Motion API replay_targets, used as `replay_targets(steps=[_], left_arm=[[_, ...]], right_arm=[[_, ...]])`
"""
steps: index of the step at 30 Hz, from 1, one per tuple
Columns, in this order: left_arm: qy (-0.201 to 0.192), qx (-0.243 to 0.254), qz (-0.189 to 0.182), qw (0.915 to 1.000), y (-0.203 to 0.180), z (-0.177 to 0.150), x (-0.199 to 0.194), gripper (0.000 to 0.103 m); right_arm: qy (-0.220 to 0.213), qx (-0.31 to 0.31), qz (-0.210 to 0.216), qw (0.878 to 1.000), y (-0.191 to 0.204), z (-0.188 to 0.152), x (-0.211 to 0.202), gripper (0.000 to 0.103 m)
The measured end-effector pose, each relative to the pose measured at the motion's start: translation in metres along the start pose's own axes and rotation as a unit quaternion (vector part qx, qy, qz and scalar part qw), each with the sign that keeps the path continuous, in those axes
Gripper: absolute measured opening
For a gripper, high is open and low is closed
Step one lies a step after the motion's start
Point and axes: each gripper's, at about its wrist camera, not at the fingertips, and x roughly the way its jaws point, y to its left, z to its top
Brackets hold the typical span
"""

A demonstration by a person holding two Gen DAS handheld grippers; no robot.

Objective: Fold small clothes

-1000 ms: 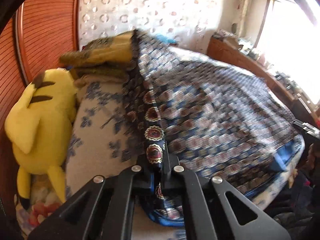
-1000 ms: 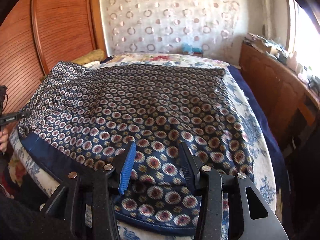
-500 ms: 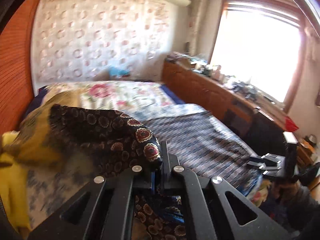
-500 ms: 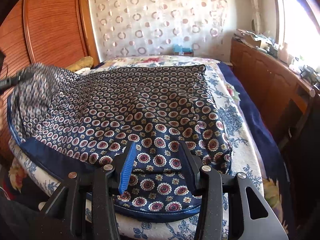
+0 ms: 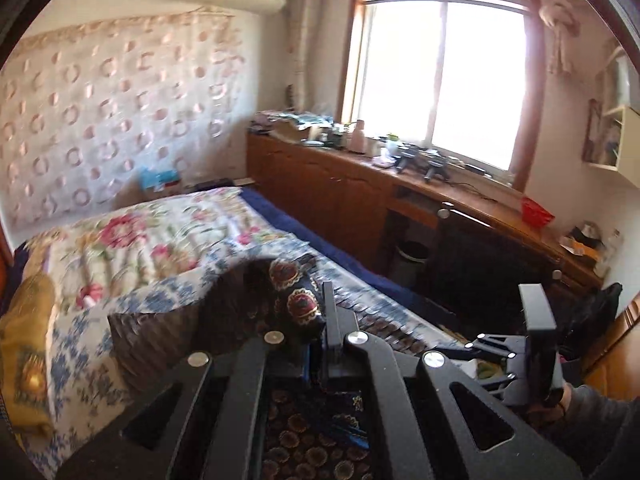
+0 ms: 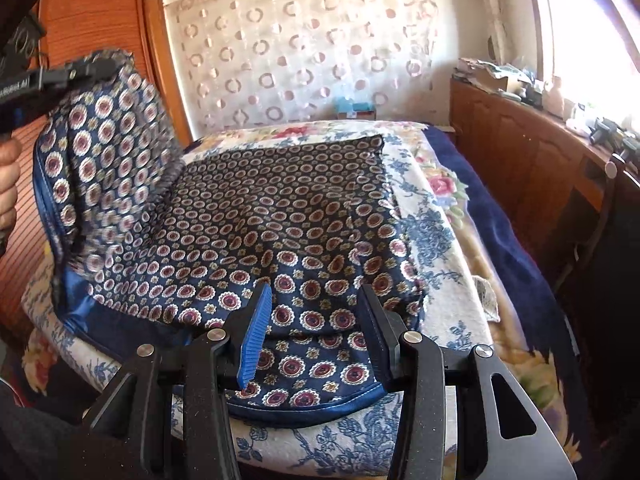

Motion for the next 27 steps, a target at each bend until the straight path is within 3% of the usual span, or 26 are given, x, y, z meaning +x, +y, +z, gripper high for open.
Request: replay_targets(steps=[7, 9, 12, 13, 14, 18, 27], left_arm=[[0.007, 0.015, -0.015, 0.9997, -0.023, 0.02, 0.019, 0.0], [0.028, 0.016, -0.022, 0.9992, -0.024, 0.021, 0.032, 0.0], [0.073, 0.019, -0.044, 0.9962, -0.03, 0.012, 0.053, 0.017], [0.072, 0.021, -0.04, 0.9964, -0.032, 0.008, 0.052, 0.032], [0.068, 0.027, -0.034, 0.9967, -0.034, 0.005, 0.05, 0.04], [0.066, 0.026, -0.027, 0.9972, -0.03, -0.004, 0.037, 0.045], [0.058, -0.017, 0.053, 0.9968, 0.016, -0.049, 0.007, 0.045]], right_arm=[[-0.008, 0.0, -0.002, 1.0, -0.004, -0.002, -0.008, 0.045], [-0.01, 0.003, -0.002, 1.0, -0.004, -0.003, -0.011, 0.045], [-0.009, 0.005, -0.002, 1.0, -0.006, -0.004, -0.012, 0.045], [-0.008, 0.005, -0.002, 1.0, -0.006, -0.004, -0.012, 0.045], [-0.008, 0.005, -0.004, 1.0, -0.007, -0.003, -0.01, 0.045], [-0.008, 0.004, -0.007, 1.0, -0.006, -0.001, -0.008, 0.045], [-0.008, -0.029, -0.027, 0.999, -0.001, 0.015, -0.003, 0.045]])
